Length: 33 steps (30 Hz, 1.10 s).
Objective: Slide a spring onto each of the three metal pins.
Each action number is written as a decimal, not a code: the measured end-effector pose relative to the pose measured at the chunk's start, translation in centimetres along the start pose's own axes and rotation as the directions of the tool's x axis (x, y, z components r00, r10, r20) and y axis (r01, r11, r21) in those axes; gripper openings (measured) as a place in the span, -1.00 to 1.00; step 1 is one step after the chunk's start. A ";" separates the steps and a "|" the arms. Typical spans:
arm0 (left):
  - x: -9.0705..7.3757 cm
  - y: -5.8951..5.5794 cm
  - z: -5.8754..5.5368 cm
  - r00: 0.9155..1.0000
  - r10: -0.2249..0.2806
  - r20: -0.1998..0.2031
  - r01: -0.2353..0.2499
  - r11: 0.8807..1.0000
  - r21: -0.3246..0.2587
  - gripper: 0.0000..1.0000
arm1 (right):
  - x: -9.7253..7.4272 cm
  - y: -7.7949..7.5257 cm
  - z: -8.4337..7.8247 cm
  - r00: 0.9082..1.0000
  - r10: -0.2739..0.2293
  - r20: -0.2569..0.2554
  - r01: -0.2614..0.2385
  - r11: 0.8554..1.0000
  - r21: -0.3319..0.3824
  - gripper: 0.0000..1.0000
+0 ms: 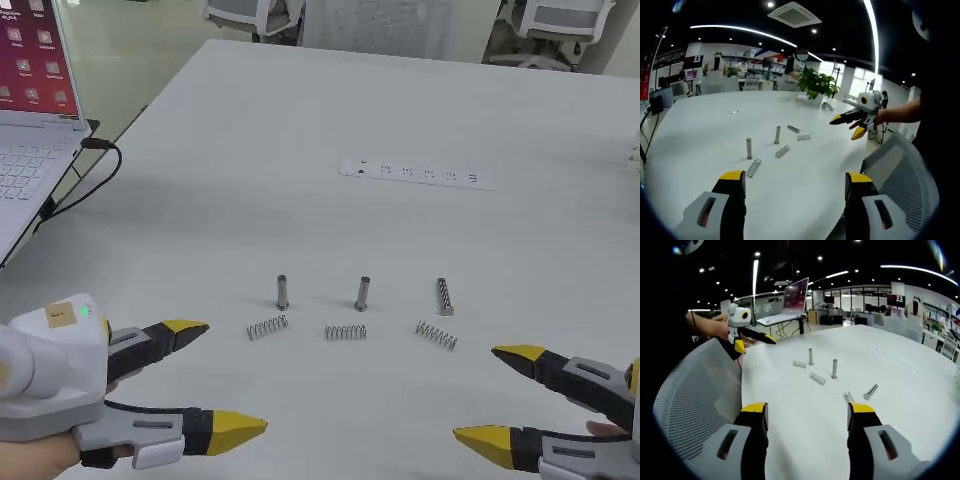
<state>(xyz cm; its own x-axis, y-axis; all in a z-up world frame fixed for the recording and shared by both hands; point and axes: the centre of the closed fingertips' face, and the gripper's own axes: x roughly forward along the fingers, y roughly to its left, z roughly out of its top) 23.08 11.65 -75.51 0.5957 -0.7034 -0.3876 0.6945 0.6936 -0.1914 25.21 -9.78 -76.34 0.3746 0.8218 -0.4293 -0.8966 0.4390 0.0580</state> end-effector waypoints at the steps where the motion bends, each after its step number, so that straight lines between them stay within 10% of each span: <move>1: 0.0 0.0 0.0 1.000 0.001 0.002 -0.001 1.000 0.000 0.55 | 0.0 0.0 0.0 1.000 -0.001 0.000 0.001 1.000 0.001 0.27; 33: 0.3 -0.6 0.3 1.000 -0.016 0.015 0.016 1.000 -0.003 0.57 | -0.1 0.3 0.5 0.999 -0.010 0.032 0.009 1.000 0.012 0.29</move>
<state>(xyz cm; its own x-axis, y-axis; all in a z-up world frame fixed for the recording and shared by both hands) 22.98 10.96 -75.26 0.5908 -0.7165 -0.3710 0.7025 0.6830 -0.2003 25.07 -9.54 -75.81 0.3905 0.8285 -0.4013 -0.8902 0.4510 0.0648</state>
